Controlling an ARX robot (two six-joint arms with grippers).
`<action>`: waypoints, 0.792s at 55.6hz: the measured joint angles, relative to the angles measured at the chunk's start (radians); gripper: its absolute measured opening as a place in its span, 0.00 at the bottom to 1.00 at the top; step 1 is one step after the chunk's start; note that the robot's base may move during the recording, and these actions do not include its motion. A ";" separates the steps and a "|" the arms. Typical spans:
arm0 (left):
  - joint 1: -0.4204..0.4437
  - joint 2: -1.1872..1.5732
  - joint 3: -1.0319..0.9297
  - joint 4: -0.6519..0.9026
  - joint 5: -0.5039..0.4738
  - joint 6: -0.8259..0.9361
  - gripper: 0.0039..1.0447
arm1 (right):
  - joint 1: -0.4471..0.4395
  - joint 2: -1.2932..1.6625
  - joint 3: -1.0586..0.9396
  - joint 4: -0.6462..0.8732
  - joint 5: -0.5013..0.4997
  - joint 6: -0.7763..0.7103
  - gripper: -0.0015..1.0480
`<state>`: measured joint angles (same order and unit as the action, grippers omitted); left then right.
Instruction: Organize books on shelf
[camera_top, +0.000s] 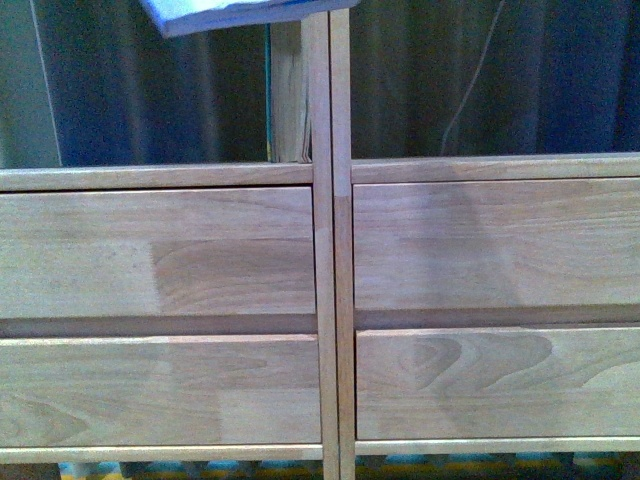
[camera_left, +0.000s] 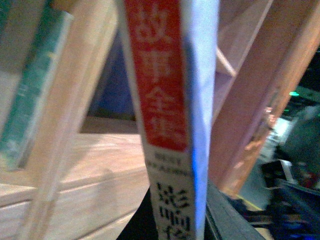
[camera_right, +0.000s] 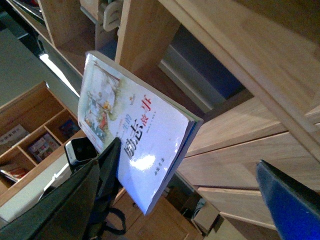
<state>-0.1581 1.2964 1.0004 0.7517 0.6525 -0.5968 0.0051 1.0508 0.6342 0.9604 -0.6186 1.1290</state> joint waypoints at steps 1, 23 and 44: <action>0.011 0.008 0.010 -0.011 -0.019 0.031 0.06 | -0.024 -0.010 -0.008 0.003 -0.013 0.001 0.94; 0.101 0.351 0.357 -0.199 -0.366 0.615 0.06 | -0.353 -0.216 -0.127 0.067 -0.225 0.092 0.93; 0.014 0.614 0.668 -0.288 -0.489 0.889 0.06 | -0.361 -0.394 -0.195 0.048 -0.248 0.169 0.93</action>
<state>-0.1440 1.9102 1.6680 0.4641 0.1638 0.2924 -0.3557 0.6563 0.4397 1.0088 -0.8661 1.2980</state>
